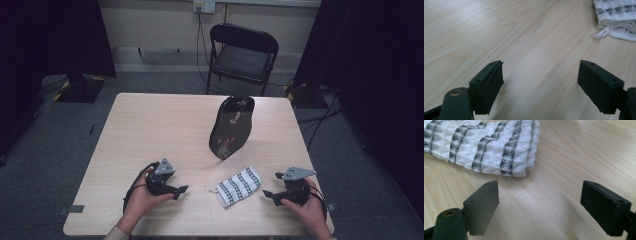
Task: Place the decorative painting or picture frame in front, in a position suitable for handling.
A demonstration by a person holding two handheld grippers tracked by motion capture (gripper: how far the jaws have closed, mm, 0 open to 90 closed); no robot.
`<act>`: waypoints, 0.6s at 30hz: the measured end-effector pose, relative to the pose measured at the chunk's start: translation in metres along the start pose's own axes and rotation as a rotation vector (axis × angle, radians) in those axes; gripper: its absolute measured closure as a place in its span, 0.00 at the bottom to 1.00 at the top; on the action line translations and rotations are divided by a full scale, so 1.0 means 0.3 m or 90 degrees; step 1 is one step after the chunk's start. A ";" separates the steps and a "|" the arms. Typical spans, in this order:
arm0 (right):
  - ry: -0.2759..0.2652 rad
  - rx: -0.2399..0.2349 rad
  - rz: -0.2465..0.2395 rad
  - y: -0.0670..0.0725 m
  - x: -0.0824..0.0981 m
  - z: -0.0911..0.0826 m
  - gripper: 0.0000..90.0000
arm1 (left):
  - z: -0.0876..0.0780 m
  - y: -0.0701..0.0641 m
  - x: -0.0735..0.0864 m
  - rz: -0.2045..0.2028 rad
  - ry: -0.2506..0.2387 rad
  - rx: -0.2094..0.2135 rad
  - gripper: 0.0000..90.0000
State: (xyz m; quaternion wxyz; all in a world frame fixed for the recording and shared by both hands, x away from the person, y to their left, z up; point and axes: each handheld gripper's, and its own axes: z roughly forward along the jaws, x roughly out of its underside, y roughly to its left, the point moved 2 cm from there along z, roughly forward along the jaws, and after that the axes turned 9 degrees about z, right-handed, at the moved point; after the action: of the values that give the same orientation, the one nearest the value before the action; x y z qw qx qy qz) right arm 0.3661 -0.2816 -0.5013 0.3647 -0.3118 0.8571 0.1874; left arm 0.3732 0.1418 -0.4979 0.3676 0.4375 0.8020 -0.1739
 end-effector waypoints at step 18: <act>0.013 -0.004 -0.015 0.007 -0.002 0.007 0.18 | 0.016 -0.033 -0.130 0.007 -0.008 0.036 0.26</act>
State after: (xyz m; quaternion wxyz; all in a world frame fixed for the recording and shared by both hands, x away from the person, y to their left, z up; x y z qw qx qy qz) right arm 0.3659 -0.2788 -0.5021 0.3571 -0.3251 0.8565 0.1823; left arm 0.3806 0.1111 -0.4725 0.3613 0.4510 0.7919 -0.1974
